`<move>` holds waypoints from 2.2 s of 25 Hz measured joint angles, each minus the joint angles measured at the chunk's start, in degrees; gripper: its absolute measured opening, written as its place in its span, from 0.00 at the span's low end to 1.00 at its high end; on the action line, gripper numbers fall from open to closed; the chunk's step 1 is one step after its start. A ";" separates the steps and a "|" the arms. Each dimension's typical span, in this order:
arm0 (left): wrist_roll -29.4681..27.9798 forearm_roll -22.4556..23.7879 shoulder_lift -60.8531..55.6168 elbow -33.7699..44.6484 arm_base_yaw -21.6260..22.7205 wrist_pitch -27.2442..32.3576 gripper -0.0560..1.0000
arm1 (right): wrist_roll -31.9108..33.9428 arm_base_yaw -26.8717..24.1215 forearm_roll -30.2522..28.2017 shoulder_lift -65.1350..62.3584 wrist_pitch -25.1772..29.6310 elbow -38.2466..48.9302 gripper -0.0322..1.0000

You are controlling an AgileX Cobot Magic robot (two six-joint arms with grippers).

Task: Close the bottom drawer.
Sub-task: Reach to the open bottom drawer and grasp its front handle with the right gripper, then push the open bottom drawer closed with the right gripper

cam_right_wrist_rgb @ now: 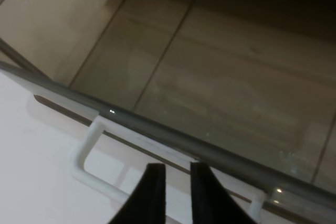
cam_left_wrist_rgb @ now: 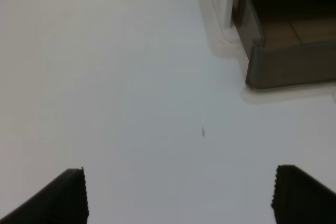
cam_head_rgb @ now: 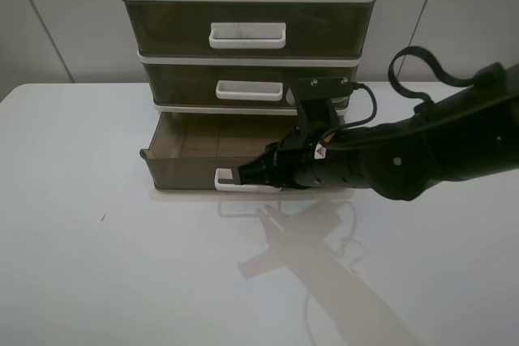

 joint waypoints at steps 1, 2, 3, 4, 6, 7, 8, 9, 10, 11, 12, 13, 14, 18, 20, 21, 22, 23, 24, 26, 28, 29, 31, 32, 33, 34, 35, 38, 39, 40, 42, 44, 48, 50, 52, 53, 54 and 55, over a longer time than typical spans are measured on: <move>0.00 0.00 0.00 0.00 0.00 0.00 0.73 | 0.00 0.13 0.00 0.32 -0.32 0.00 0.05; 0.00 0.00 0.00 0.00 0.00 0.00 0.73 | 0.00 0.36 0.00 0.55 -0.71 0.00 0.05; 0.00 0.00 0.00 0.00 0.00 0.00 0.73 | 0.00 0.69 0.05 0.74 -1.27 0.00 0.05; 0.00 0.00 0.00 0.00 0.00 0.00 0.73 | 0.00 0.95 0.05 0.93 -1.82 -0.05 0.05; 0.00 0.00 0.00 0.00 0.00 0.00 0.73 | 0.00 1.68 0.05 2.05 -4.09 -0.05 0.05; 0.00 0.00 0.00 0.00 0.00 0.00 0.73 | 0.08 1.91 0.11 2.72 -4.65 -0.05 0.05; 0.00 0.00 0.00 0.00 0.00 0.00 0.73 | 0.18 2.14 0.16 3.38 -5.03 -0.05 0.05; 0.00 0.00 0.00 0.00 0.00 0.00 0.73 | 0.22 2.51 0.31 3.93 -5.35 -0.05 0.05; 0.00 0.00 0.00 0.00 0.00 0.00 0.73 | 0.22 2.72 0.91 4.25 -5.78 -0.05 0.05; 0.00 0.00 0.00 0.00 0.00 0.00 0.73 | 0.22 2.95 1.30 4.50 -6.32 -0.05 0.05; 0.00 0.00 0.00 0.00 0.00 0.00 0.73 | 0.22 3.17 1.56 4.74 -7.23 -0.05 0.05; 0.00 0.00 0.00 0.00 0.00 0.00 0.73 | 0.22 3.18 1.64 4.81 -8.26 -0.05 0.05; 0.00 0.00 0.00 0.00 0.00 0.00 0.73 | 0.22 3.24 1.75 4.94 -8.95 -0.05 0.05; 0.00 0.00 0.00 0.00 0.00 0.00 0.73 | 0.75 3.26 2.59 6.00 -10.56 -0.08 0.05; 0.00 0.00 0.00 0.00 0.00 0.00 0.73 | 1.11 3.26 2.59 6.73 -11.03 -0.08 0.05; 0.00 0.00 0.00 0.00 0.00 0.00 0.73 | 1.26 3.26 2.60 7.14 -11.50 -0.08 0.05; 0.00 0.00 0.00 0.00 0.00 0.00 0.73 | 1.31 3.26 2.64 7.61 -12.05 -0.08 0.05; 0.00 0.00 0.00 0.00 0.00 0.00 0.73 | 1.31 3.26 2.64 8.04 -12.61 -0.08 0.05; 0.00 0.00 0.00 0.00 0.00 0.00 0.73 | 1.31 3.26 2.64 8.47 -13.24 -0.11 0.05; 0.00 0.00 0.00 0.00 0.00 0.00 0.73 | 1.50 3.26 2.79 9.30 -14.04 -0.11 0.05; 0.00 0.00 0.00 0.00 0.00 0.00 0.73 | 1.52 3.26 3.39 9.86 -14.91 -0.11 0.05; 0.00 0.00 0.00 0.00 0.00 0.00 0.73 | 1.57 3.26 4.04 10.00 -15.39 -0.11 0.05; 0.00 0.00 0.00 0.00 0.00 0.00 0.73 | 1.69 3.26 4.95 10.26 -17.09 -0.11 0.05; 0.00 0.00 0.00 0.00 0.00 0.00 0.73 | 1.69 3.26 5.48 10.45 -17.72 -0.11 0.05; 0.00 0.00 0.00 0.00 0.00 0.00 0.73 | 1.69 3.26 5.75 10.65 -18.54 -0.11 0.05; 0.00 0.00 0.00 0.00 0.00 0.00 0.73 | 1.71 3.26 5.83 10.93 -19.42 -0.11 0.05; 0.00 0.00 0.00 0.00 0.00 0.00 0.73 | 1.76 3.26 6.00 11.17 -20.24 -0.15 0.05; 0.00 0.00 0.00 0.00 0.00 0.00 0.73 | 1.76 3.26 6.67 12.61 -23.51 -0.17 0.05; 0.00 0.00 0.00 0.00 0.00 0.00 0.73 | 1.96 3.30 7.09 13.18 -24.38 -0.17 0.05; 0.00 0.00 0.00 0.00 0.00 0.00 0.73 | 2.26 3.30 7.36 13.75 -25.42 -0.17 0.05; 0.00 0.00 0.00 0.00 0.00 0.00 0.73 | 2.65 3.30 7.90 14.69 -27.58 -0.17 0.05; 0.00 0.00 0.00 0.00 0.00 0.00 0.73 | 2.78 3.30 8.57 15.46 -29.51 -0.22 0.05; 0.00 0.00 0.00 0.00 0.00 0.00 0.73 | 2.78 3.30 8.94 17.16 -31.42 -2.11 0.05; 0.00 0.00 0.00 0.00 0.00 0.00 0.73 | 2.78 3.30 9.01 18.31 -31.72 -3.45 0.05; 0.00 0.00 0.00 0.00 0.00 0.00 0.73 | 2.78 3.30 9.01 19.43 -31.91 -4.78 0.05; 0.00 0.00 0.00 0.00 0.00 0.00 0.73 | 2.78 3.30 9.01 19.83 -31.97 -5.36 0.05; 0.00 0.00 0.00 0.00 0.00 0.00 0.73 | 2.78 3.30 9.30 20.22 -31.96 -5.78 0.05; 0.00 0.00 0.00 0.00 0.00 0.00 0.73 | 2.78 3.30 9.92 20.52 -32.08 -6.22 0.05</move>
